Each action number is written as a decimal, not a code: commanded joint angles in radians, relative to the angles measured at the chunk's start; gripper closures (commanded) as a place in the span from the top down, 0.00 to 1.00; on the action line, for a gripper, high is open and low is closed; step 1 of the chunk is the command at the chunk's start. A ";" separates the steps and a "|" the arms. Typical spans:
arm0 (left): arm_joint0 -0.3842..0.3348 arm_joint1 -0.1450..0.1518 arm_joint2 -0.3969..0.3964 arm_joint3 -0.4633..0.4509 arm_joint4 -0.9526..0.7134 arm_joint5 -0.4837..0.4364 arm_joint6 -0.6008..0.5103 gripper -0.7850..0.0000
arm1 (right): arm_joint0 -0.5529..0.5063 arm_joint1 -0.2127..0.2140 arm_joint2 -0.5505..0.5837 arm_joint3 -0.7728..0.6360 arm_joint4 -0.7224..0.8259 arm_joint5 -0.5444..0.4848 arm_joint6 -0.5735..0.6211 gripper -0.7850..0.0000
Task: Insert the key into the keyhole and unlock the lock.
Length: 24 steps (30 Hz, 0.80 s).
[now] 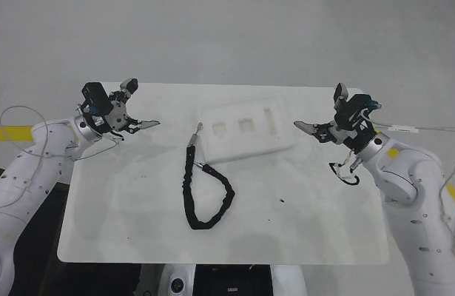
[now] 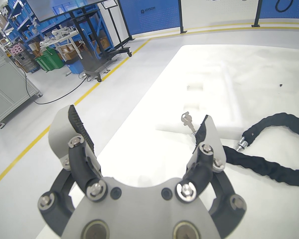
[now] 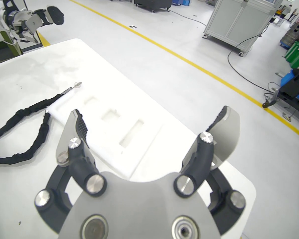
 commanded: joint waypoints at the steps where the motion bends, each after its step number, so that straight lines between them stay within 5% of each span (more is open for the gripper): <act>1: 0.000 -0.001 -0.007 -0.005 0.006 -0.010 -0.006 1.00 | 0.012 0.001 0.007 0.012 -0.005 -0.007 -0.012 1.00; 24: 0.006 -0.005 -0.023 -0.026 0.025 -0.028 -0.021 1.00 | 0.028 0.003 0.008 0.023 -0.014 -0.013 -0.014 1.00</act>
